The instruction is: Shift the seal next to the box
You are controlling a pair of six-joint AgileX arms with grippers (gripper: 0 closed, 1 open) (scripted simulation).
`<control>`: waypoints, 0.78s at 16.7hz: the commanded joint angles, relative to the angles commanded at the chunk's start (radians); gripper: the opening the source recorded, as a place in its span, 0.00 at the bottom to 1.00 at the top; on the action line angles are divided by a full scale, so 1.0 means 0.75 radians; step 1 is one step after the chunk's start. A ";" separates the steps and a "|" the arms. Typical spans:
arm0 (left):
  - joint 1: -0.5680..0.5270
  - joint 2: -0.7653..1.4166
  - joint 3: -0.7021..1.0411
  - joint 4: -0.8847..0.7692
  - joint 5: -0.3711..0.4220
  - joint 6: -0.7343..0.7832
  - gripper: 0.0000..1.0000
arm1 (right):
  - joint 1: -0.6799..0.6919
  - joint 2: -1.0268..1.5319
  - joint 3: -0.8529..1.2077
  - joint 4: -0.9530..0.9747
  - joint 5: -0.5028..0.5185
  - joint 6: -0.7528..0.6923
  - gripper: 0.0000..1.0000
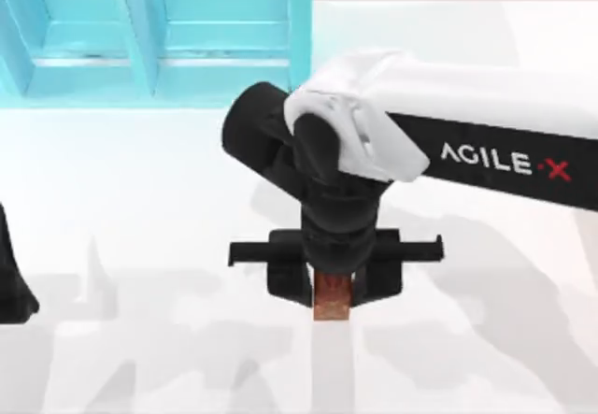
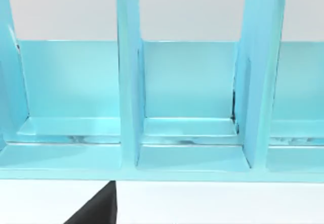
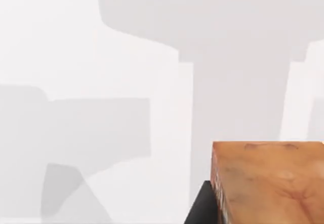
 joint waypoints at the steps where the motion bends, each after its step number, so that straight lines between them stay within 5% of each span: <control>1: 0.000 0.000 0.000 0.000 0.000 0.000 1.00 | -0.042 0.003 0.025 -0.025 0.000 -0.042 0.00; 13: 0.000 0.000 0.000 0.000 0.000 0.000 1.00 | -1.011 -0.023 0.415 -0.434 0.000 -1.016 0.00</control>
